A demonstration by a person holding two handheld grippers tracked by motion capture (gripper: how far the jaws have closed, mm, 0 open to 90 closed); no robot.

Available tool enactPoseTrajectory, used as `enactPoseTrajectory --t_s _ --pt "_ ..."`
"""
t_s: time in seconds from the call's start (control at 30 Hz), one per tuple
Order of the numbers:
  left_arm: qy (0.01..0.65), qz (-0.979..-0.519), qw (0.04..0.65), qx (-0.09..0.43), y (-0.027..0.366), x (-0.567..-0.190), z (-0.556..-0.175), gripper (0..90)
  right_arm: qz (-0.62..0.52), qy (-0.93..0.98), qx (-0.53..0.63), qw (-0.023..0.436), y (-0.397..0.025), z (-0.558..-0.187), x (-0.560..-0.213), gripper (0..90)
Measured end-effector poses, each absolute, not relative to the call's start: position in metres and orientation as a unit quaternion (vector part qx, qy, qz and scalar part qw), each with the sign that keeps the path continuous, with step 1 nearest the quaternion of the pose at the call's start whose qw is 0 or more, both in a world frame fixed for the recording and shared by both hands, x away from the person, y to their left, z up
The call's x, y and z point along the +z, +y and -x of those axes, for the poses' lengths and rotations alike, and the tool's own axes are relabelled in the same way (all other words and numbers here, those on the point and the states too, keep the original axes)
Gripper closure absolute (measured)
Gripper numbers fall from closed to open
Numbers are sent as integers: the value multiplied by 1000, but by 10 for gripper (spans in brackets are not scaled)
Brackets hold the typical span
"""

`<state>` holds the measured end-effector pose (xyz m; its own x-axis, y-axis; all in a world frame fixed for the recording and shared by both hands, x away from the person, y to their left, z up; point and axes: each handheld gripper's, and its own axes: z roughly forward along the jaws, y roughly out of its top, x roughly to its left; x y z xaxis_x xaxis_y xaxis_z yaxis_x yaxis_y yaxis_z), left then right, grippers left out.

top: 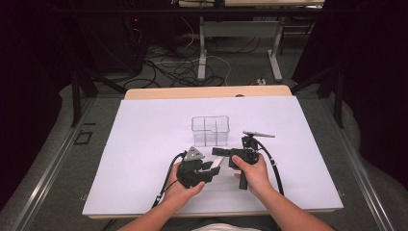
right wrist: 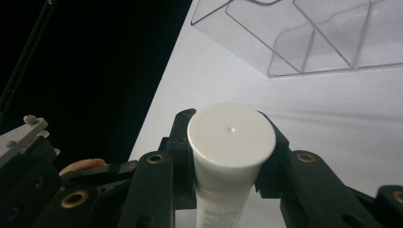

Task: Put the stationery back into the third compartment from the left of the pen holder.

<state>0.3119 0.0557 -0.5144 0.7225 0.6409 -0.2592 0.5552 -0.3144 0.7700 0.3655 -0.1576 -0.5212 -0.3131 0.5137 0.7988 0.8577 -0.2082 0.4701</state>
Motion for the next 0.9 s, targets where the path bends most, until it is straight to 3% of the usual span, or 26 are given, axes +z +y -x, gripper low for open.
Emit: enactPoseTrajectory --t_s 0.4,0.73,0.77,0.9 --pt "399 -797 452 44 65 -514 -317 500 566 -606 -548 109 -169 -370 -517 658" --pt "430 -779 450 73 80 -514 -328 441 535 -639 -553 1 -171 -369 -499 658" --pt "434 -777 449 81 81 -515 -329 433 519 -653 -550 -34 -170 -369 -496 658" --pt "441 -782 429 100 87 -519 -339 417 499 -672 -541 -83 -168 -367 -493 658"
